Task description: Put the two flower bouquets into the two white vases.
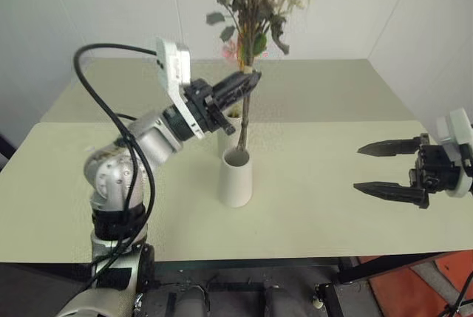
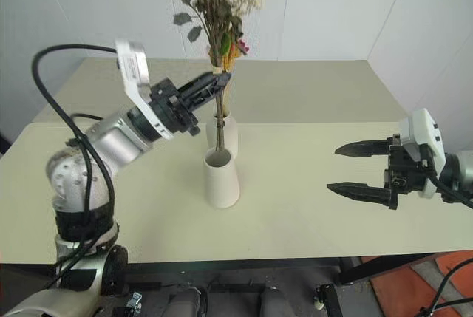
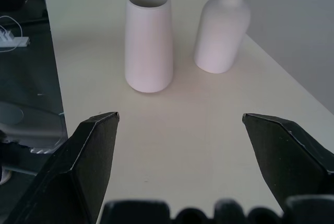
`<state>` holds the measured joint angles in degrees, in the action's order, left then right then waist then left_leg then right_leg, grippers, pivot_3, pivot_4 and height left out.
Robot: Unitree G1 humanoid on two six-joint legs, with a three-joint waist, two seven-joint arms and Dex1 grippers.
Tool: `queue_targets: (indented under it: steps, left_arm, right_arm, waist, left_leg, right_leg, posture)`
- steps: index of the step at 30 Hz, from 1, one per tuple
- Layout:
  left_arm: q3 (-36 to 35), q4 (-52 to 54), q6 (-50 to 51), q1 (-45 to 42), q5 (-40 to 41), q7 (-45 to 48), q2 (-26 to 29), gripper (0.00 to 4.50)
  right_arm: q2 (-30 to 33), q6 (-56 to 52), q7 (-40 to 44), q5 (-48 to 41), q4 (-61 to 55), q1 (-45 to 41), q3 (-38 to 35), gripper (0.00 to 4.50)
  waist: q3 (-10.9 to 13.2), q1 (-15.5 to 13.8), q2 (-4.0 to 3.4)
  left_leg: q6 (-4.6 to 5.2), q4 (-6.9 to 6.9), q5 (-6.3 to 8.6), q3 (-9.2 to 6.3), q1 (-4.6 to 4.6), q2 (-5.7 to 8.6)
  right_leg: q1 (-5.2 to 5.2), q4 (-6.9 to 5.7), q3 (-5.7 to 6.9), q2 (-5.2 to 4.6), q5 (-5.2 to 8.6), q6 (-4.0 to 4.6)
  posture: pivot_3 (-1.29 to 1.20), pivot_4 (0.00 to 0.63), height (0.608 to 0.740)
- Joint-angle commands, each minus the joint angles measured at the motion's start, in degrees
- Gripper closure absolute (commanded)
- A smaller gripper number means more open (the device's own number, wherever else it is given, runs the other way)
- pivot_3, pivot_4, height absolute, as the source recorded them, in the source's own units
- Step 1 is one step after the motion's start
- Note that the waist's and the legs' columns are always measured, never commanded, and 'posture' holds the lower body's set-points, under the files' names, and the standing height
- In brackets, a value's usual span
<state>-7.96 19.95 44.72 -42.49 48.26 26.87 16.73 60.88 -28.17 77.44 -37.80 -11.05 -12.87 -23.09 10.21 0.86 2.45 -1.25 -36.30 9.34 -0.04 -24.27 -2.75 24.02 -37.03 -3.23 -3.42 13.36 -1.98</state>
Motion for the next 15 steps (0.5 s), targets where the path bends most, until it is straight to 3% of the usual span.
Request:
queue_targets:
  steps: [1,15]
  left_arm:
    - [1.11,1.66,-4.24,0.51,-2.25,2.45,1.09,4.40]
    - [5.76,3.46,-8.69,7.84,-6.91,2.77,0.29,4.40]
  right_arm:
    - [0.59,-0.46,-0.55,-2.04,-2.22,0.62,-3.45,0.00]
    - [1.04,-0.40,-1.77,-3.25,-3.26,1.92,-3.97,0.00]
  waist:
    - [0.00,0.03,0.00]
    - [0.00,-0.05,0.00]
  left_leg:
    - [0.00,0.00,0.00,0.00,0.01,0.00]
    - [0.01,-0.03,0.00,0.01,0.01,0.00]
  right_leg:
    - [-0.01,0.00,-0.01,0.00,0.07,-0.12]
    - [-0.04,0.01,-0.02,0.00,0.16,-0.28]
  posture:
    - [0.00,0.150,0.740]
    - [0.00,0.150,0.740]
